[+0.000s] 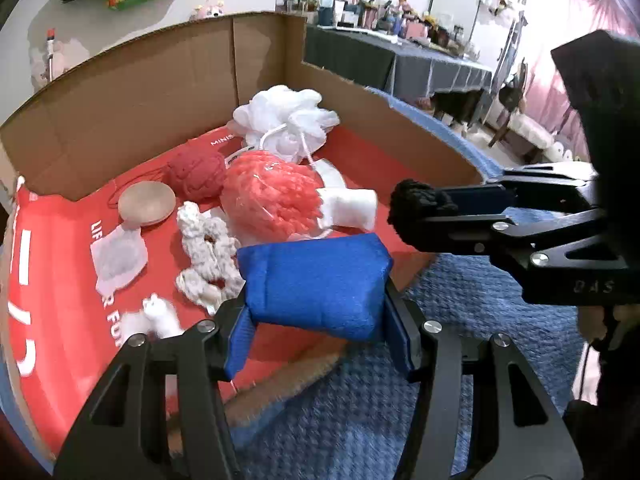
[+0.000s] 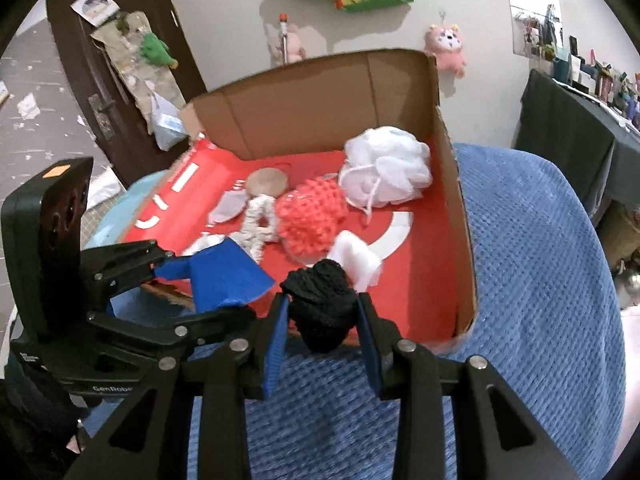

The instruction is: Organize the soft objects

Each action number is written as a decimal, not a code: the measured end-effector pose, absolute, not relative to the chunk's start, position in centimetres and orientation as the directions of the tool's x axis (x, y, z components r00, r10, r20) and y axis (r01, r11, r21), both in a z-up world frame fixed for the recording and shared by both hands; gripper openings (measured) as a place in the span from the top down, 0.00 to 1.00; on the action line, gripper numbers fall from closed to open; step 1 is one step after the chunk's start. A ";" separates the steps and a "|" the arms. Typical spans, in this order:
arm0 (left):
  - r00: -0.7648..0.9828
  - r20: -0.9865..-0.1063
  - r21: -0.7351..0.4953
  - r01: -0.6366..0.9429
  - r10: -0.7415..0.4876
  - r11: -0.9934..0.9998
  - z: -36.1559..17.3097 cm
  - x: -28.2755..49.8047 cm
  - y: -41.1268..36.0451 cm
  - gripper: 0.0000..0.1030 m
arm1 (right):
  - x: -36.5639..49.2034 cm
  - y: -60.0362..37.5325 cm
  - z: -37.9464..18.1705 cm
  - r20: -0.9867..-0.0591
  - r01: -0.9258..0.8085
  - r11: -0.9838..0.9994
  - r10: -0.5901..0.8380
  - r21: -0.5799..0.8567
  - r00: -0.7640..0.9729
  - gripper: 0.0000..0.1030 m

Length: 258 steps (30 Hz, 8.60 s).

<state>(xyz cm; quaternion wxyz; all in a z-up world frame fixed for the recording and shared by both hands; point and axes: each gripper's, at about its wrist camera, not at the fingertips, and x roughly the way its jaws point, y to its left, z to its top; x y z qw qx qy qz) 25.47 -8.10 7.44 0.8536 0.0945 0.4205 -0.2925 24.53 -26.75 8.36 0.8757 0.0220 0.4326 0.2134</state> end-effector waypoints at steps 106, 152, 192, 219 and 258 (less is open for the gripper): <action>0.849 -0.528 0.023 0.039 -0.021 0.999 7.3 24.1 -1.0 0.02 | 26.3 -23.2 8.6 -0.583 -0.198 0.980 0.154 -0.012 0.798 0.00; 0.832 -0.555 0.033 0.004 0.015 0.999 6.0 24.5 -0.6 0.02 | 26.3 -22.9 6.1 -0.569 -0.158 0.987 0.106 -0.043 0.816 0.00; 0.831 -0.556 0.034 0.004 0.015 0.999 6.0 24.5 -0.6 0.02 | 26.3 -22.8 6.1 -0.568 -0.156 0.987 0.104 -0.043 0.816 0.00; 0.831 -0.556 0.035 0.005 0.015 0.999 6.0 24.6 -0.6 0.02 | 26.3 -22.8 6.0 -0.570 -0.161 0.986 0.104 -0.050 0.815 0.00; 0.833 -0.551 0.041 -0.034 0.051 0.999 13.1 10.9 0.6 0.02 | 14.7 -22.5 13.1 -0.504 -0.235 0.970 0.176 -0.055 0.846 0.00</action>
